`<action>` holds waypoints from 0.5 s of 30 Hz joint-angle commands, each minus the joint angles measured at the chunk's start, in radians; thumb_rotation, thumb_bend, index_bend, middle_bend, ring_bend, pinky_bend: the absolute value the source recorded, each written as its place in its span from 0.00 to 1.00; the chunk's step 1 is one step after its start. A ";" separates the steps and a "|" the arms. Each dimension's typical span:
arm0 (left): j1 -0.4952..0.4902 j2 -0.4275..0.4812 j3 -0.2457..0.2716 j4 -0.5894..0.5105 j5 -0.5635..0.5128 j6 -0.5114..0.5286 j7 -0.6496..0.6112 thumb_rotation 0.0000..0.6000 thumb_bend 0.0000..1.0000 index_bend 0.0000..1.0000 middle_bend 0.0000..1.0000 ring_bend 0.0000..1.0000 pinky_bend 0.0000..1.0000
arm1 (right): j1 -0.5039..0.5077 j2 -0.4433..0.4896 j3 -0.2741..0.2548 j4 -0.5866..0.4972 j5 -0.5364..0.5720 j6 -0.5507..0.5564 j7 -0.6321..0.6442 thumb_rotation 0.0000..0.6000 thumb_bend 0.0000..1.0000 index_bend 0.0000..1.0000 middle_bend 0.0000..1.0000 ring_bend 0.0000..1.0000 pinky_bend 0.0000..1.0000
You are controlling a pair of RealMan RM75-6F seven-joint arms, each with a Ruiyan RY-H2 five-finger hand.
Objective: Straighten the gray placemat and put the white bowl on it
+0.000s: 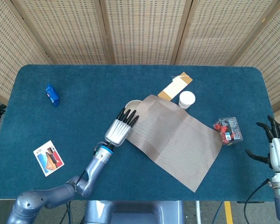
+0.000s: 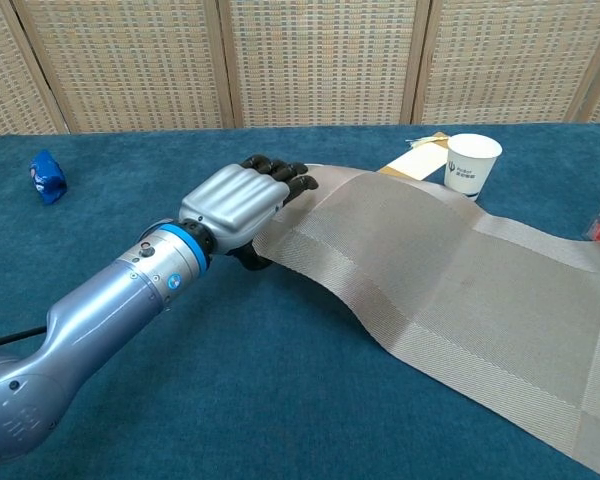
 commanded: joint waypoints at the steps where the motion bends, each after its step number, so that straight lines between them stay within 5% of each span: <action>1: -0.010 -0.026 0.012 0.051 0.033 0.040 -0.049 1.00 0.36 0.18 0.00 0.00 0.00 | -0.001 0.003 -0.002 -0.006 -0.003 0.000 0.001 1.00 0.16 0.23 0.00 0.00 0.00; 15: -0.012 -0.062 0.019 0.158 0.061 0.106 -0.140 1.00 0.37 0.51 0.00 0.00 0.00 | -0.003 0.001 -0.010 -0.024 -0.014 -0.002 -0.018 1.00 0.16 0.24 0.00 0.00 0.00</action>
